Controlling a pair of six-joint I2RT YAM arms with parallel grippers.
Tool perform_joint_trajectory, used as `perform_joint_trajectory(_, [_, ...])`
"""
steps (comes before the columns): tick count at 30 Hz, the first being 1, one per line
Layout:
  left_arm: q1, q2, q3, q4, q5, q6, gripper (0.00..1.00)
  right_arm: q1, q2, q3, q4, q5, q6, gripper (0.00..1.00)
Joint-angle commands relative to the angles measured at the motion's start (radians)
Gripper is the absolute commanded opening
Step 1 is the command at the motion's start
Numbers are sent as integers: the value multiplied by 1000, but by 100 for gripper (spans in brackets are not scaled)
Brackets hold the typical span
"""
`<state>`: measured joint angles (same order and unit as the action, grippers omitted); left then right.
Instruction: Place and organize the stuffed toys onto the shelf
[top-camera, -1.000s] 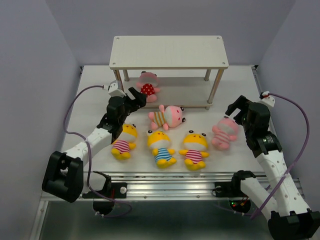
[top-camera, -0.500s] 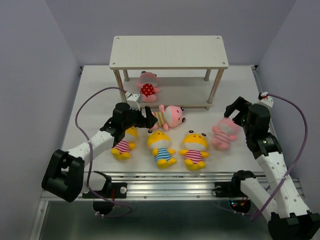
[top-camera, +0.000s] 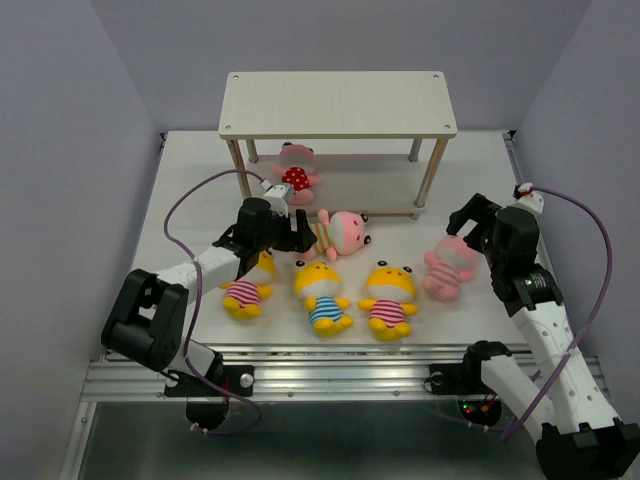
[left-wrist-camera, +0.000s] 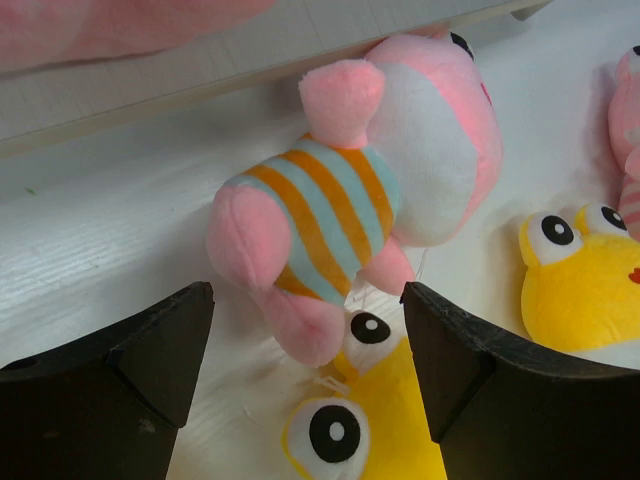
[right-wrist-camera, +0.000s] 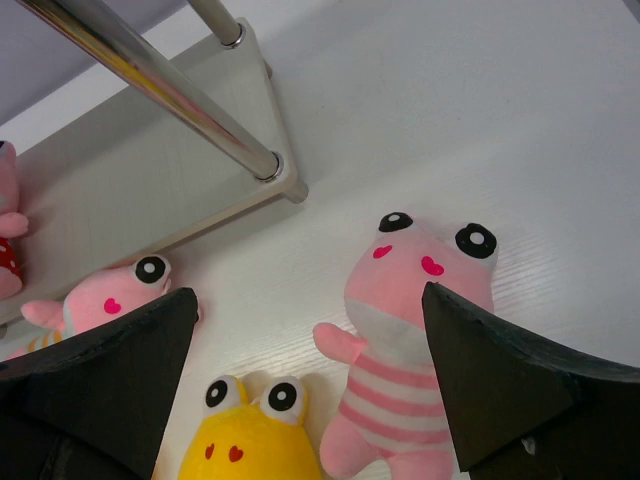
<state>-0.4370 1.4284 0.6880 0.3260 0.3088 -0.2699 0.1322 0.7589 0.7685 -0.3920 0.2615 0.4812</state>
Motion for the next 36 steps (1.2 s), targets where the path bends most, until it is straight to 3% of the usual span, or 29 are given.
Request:
perform_joint_trajectory(1, [1, 29, 65, 42, -19, 14, 86, 0, -16, 17, 38, 4, -21, 100])
perform_joint_trajectory(7, [3, 87, 99, 30, -10, 17, 83, 0, -32, 20, 38, 31, -23, 100])
perform_joint_trajectory(10, [3, 99, 100, 41, -16, 12, 75, 0, -32, 20, 38, 33, -23, 100])
perform_joint_trajectory(11, [3, 102, 100, 44, -16, 11, 69, 0, -32, 20, 38, 33, -23, 100])
perform_joint_trajectory(12, [3, 104, 102, 48, -10, 9, 56, 0, -29, 22, 39, 33, -23, 100])
perform_joint_trajectory(16, [4, 116, 105, 67, 4, -2, 32, 0, -13, 25, 38, 30, -23, 100])
perform_joint_trajectory(21, [3, 125, 102, 70, -3, -3, 22, 0, -9, 25, 38, 25, -24, 100])
perform_joint_trajectory(23, [3, 127, 99, 71, -5, -5, 2, 0, -7, 25, 38, 25, -26, 100])
perform_joint_trajectory(28, [3, 112, 64, 113, 33, -32, 0, 0, -6, 23, 39, 22, -24, 100])
perform_joint_trajectory(36, [-66, -20, -45, 260, 60, -267, 0, 0, -13, 18, 42, 21, -21, 100])
